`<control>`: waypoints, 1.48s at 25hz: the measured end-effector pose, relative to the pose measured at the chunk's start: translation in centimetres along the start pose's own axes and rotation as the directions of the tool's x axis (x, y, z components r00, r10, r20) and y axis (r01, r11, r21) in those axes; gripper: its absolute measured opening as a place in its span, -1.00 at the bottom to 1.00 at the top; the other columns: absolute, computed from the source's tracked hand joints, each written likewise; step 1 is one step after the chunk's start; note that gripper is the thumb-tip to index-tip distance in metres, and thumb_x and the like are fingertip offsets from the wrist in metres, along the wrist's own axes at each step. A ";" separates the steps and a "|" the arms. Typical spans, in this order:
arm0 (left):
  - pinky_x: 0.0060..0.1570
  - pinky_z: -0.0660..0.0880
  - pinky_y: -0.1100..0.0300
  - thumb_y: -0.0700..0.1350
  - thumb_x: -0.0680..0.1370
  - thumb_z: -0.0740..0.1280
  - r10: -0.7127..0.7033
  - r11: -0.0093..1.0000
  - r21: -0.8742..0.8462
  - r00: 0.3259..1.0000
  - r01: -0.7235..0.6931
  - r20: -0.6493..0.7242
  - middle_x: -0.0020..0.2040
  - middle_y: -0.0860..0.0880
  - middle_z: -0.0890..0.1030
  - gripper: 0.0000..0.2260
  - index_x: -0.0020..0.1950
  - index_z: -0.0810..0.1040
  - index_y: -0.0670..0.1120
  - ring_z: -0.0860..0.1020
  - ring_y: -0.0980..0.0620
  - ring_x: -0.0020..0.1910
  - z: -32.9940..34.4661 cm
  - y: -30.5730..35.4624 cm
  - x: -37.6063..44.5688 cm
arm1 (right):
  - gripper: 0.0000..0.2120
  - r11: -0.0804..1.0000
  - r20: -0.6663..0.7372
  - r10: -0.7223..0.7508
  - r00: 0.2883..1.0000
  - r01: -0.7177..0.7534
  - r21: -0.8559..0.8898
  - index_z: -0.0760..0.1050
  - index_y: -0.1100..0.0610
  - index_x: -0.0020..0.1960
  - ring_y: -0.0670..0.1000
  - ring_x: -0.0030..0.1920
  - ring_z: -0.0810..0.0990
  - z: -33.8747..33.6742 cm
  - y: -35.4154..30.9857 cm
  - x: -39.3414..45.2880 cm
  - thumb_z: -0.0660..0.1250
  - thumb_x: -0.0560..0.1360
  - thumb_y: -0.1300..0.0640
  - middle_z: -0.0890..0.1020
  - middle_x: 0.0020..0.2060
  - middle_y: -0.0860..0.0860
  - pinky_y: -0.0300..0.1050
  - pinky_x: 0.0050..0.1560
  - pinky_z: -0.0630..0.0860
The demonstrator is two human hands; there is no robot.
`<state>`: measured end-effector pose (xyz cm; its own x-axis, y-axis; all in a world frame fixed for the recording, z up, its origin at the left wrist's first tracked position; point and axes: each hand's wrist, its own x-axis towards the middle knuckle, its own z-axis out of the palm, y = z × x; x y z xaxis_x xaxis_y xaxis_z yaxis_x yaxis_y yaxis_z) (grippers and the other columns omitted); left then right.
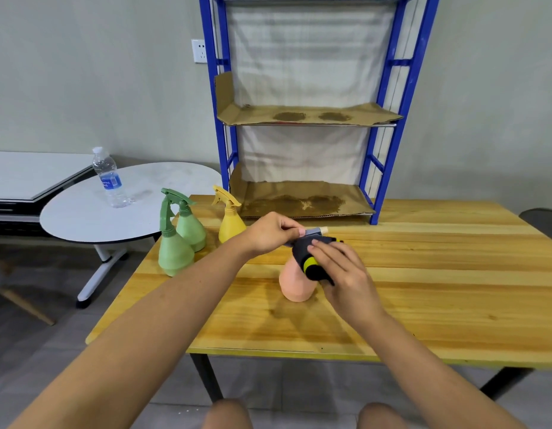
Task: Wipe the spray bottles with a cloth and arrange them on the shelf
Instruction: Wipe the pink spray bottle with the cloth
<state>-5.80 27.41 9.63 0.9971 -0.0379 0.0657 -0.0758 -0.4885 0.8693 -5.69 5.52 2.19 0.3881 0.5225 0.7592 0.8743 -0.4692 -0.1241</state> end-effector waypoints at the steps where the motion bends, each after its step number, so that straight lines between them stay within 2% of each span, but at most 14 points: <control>1: 0.13 0.62 0.10 -0.16 0.62 0.35 -0.018 0.998 -0.063 1.000 0.019 0.011 0.05 -0.13 0.72 -0.81 0.15 0.70 -0.18 0.67 0.00 0.04 0.1 -0.1 0.0 | -0.42 1.000 -0.028 0.017 0.999 -0.017 -0.013 0.53 0.18 0.36 0.11 0.30 0.51 -0.1 0.5 0.5 0.45 0.36 0.41 0.57 0.32 0.02 0.04 0.37 0.44; 4: 0.06 0.62 0.18 -0.20 0.62 0.35 -0.055 0.987 -0.147 0.998 0.058 0.027 0.03 -0.14 0.71 -0.83 0.14 0.68 -0.20 0.66 0.05 -0.01 0.1 -0.2 0.2 | -0.38 0.999 -0.027 0.041 0.999 -0.042 -0.011 0.53 0.18 0.36 0.10 0.33 0.50 0.4 0.9 0.3 0.46 0.33 0.46 0.56 0.33 0.03 0.05 0.38 0.44; 7: 0.07 0.60 0.20 -0.16 0.61 0.37 -0.067 0.983 -0.168 0.996 0.076 0.059 -0.01 -0.11 0.70 -0.88 0.04 0.70 -0.14 0.65 0.06 -0.01 0.1 -0.2 0.2 | -0.35 0.994 0.105 -0.100 0.989 0.103 -0.024 0.53 0.16 0.37 0.12 0.33 0.52 1.5 0.2 -0.8 0.48 0.29 0.43 0.56 0.33 0.04 0.14 0.28 0.51; 8: 0.07 0.60 0.19 -0.15 0.61 0.37 -0.068 0.983 -0.167 0.995 0.079 0.068 -0.05 -0.10 0.69 -0.89 0.00 0.69 -0.14 0.64 0.06 -0.03 0.1 -0.2 0.2 | -0.35 0.992 0.109 -0.122 0.987 0.126 -0.032 0.53 0.16 0.36 0.13 0.32 0.52 1.6 0.3 -0.8 0.48 0.29 0.43 0.57 0.33 0.04 0.15 0.26 0.52; 13: 0.12 0.60 0.11 -0.20 0.64 0.31 -0.081 0.975 -0.200 0.993 0.097 0.086 -0.07 -0.12 0.67 -0.85 -0.06 0.64 -0.17 0.63 0.01 -0.03 0.0 -0.6 0.5 | -0.50 0.997 -0.081 0.048 0.996 -0.052 -0.054 0.54 0.18 0.35 0.11 0.31 0.50 0.5 0.8 0.4 0.36 0.42 0.36 0.57 0.32 0.03 0.05 0.36 0.45; 18: 0.01 0.53 0.16 -0.17 0.64 0.32 -0.099 0.976 -0.181 0.986 0.123 0.134 -0.21 0.02 0.64 -0.82 -0.15 0.62 -0.12 0.59 0.09 -0.14 -0.3 -0.1 0.5 | -0.39 0.993 0.085 -0.108 0.990 0.113 -0.047 0.51 0.12 0.38 0.12 0.34 0.49 1.9 -0.2 0.3 0.51 0.36 0.35 0.55 0.34 0.02 0.15 0.26 0.50; 23: 0.12 0.59 0.11 -0.15 0.64 0.32 -0.088 0.972 -0.210 0.990 0.110 0.111 -0.12 -0.10 0.66 -0.85 -0.06 0.62 -0.19 0.62 0.02 -0.06 0.0 -0.3 0.2 | -0.42 0.997 -0.005 -0.023 1.000 0.023 -0.069 0.52 0.13 0.37 0.11 0.31 0.50 0.7 0.4 0.3 0.46 0.38 0.36 0.58 0.31 0.02 0.11 0.27 0.51; 27: 0.02 0.54 0.15 -0.16 0.65 0.31 -0.097 0.980 -0.162 0.990 0.113 0.103 -0.21 0.00 0.64 -0.79 -0.16 0.63 -0.08 0.58 0.08 -0.15 0.0 0.0 0.1 | -0.40 0.997 0.087 -0.050 0.995 0.055 -0.056 0.51 0.10 0.38 0.10 0.32 0.50 1.8 -0.8 0.7 0.50 0.37 0.35 0.57 0.32 0.00 0.13 0.26 0.51; 31: 0.19 0.58 0.06 -0.14 0.65 0.31 -0.084 0.976 -0.195 0.992 0.101 0.097 -0.12 -0.08 0.66 -0.83 -0.10 0.63 -0.12 0.61 0.04 -0.06 0.2 -0.4 0.0 | -0.38 0.996 0.001 0.073 0.997 -0.073 -0.042 0.53 0.12 0.36 0.11 0.30 0.52 -0.5 1.4 0.1 0.45 0.33 0.45 0.58 0.31 0.00 0.09 0.32 0.48; 34: 0.13 0.60 0.13 -0.14 0.64 0.31 -0.094 0.977 -0.184 0.991 0.111 0.098 -0.07 -0.09 0.67 -0.85 -0.05 0.63 -0.14 0.61 0.05 -0.06 0.2 -0.2 -0.1 | -0.30 0.976 0.022 0.208 0.978 -0.205 -0.078 0.53 0.14 0.36 0.13 0.28 0.51 -1.4 2.9 -1.2 0.49 0.25 0.47 0.59 0.28 0.03 0.11 0.35 0.47; 37: 0.08 0.61 0.17 -0.13 0.65 0.31 -0.106 0.982 -0.148 0.993 0.114 0.060 -0.01 -0.11 0.69 -0.85 0.00 0.65 -0.15 0.63 0.03 -0.03 0.2 0.1 -0.5 | -0.29 0.954 0.084 0.298 0.951 -0.293 -0.068 0.54 0.16 0.34 0.14 0.23 0.52 -1.4 3.2 -2.7 0.52 0.22 0.48 0.62 0.23 0.06 0.18 0.22 0.55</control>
<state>-6.27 27.17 9.58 0.9977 -0.0384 -0.0561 0.0389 -0.3552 0.9340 -4.32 1.64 0.63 0.6540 0.4165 0.6315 0.7002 -0.6492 -0.2971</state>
